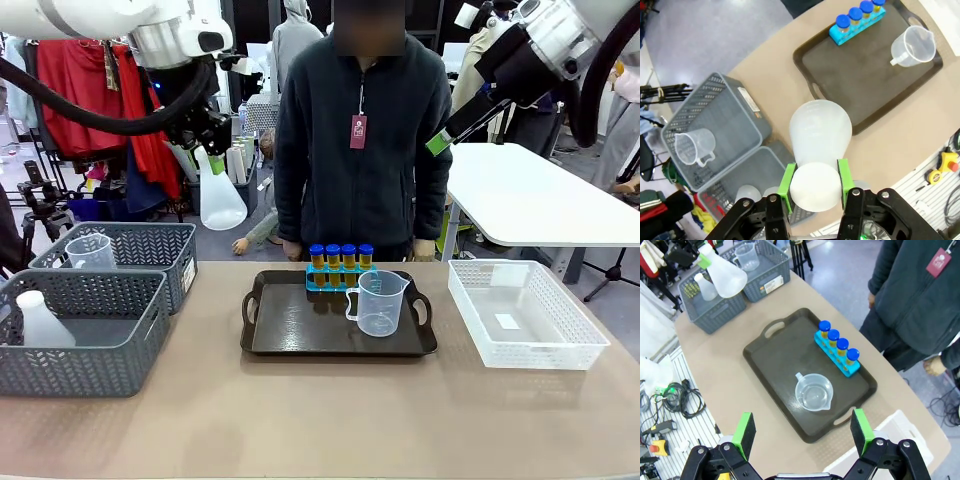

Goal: Prepare the laboratory tools.
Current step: Pick up one Small flask and place it on the Handle tray.

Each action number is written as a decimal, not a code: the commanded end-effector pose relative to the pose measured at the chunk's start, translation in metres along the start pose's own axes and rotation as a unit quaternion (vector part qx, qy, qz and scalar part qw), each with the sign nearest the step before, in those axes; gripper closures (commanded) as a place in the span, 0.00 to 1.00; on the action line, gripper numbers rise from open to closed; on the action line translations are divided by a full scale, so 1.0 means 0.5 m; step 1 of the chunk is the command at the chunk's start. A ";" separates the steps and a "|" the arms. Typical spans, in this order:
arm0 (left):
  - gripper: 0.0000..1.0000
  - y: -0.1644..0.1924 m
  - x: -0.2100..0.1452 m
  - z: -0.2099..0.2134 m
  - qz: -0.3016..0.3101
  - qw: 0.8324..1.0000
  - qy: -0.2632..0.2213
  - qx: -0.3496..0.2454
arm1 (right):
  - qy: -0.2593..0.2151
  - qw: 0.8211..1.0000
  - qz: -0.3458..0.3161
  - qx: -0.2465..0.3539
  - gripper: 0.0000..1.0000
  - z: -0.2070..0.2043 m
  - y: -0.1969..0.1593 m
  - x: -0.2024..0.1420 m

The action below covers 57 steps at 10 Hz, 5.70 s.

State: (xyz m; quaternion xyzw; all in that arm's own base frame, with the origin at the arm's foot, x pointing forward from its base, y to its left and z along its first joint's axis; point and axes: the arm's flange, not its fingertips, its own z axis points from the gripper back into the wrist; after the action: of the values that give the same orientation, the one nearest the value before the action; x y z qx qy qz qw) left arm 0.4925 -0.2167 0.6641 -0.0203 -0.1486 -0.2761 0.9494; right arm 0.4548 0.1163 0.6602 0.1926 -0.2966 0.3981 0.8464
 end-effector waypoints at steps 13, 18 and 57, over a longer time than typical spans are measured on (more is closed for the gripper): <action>1.00 -0.073 0.079 -0.148 -0.109 0.993 0.013 -0.046 | -0.005 1.000 0.001 0.002 0.00 0.003 -0.001 0.000; 1.00 -0.075 0.080 -0.169 -0.069 0.997 0.010 -0.035 | -0.005 1.000 0.001 0.002 0.00 0.003 -0.001 0.000; 0.00 -0.197 0.125 -0.514 -0.141 0.981 0.117 -0.056 | -0.005 1.000 0.001 0.002 0.00 0.003 -0.001 0.000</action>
State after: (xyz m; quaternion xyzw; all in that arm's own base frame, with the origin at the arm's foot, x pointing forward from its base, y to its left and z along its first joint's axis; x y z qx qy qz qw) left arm 0.5724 -0.3734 0.4331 -0.0218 -0.0239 -0.4176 0.9081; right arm 0.4547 0.1165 0.6603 0.1926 -0.2967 0.3983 0.8463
